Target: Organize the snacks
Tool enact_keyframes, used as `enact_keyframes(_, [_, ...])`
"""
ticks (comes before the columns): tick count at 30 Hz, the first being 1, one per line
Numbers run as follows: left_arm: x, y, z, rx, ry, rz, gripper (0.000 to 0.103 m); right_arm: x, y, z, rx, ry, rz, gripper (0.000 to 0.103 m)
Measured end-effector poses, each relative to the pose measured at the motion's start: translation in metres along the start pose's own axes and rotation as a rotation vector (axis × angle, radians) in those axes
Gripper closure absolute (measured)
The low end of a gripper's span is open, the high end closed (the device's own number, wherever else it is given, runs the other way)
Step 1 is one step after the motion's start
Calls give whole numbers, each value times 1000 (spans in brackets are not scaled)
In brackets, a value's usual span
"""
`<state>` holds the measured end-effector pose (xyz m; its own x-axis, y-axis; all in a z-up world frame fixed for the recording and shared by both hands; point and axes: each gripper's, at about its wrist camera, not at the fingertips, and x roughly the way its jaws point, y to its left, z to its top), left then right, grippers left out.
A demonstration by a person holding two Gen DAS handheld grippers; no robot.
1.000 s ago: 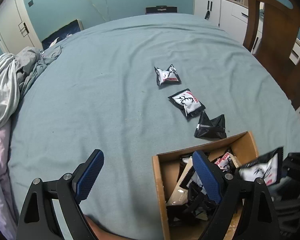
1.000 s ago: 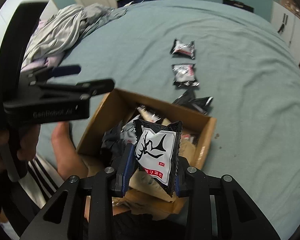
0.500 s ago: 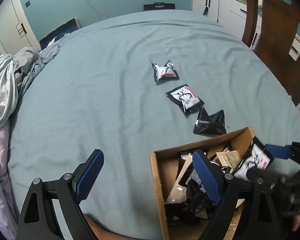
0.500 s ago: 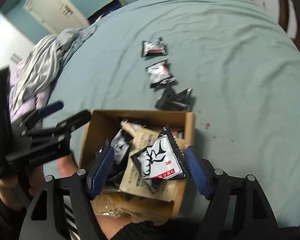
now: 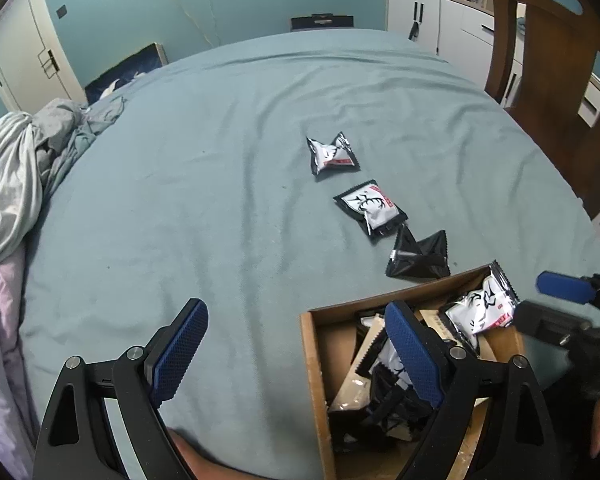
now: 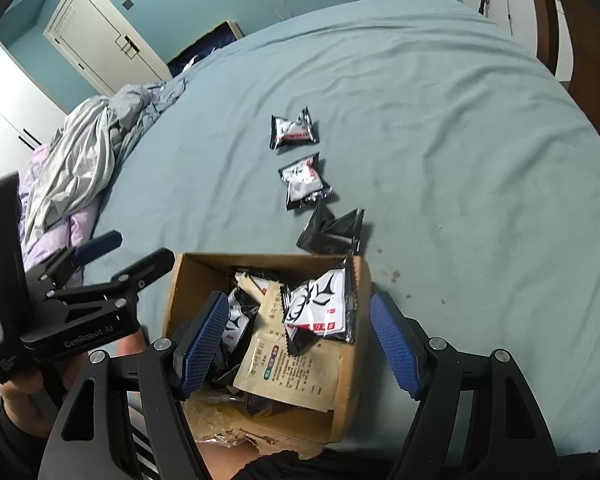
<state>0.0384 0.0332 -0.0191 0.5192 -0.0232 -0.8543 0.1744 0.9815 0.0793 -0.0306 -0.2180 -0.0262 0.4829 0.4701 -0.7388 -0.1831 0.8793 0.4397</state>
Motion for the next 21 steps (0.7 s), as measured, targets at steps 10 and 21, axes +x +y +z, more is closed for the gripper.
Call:
enact_keyframes(10, [-14, -1, 5, 9, -67, 28, 12, -16, -56, 15, 267, -33, 10, 30])
enact_keyframes(21, [2, -11, 8, 63, -9, -11, 10, 74, -59, 71, 307, 271, 13, 30])
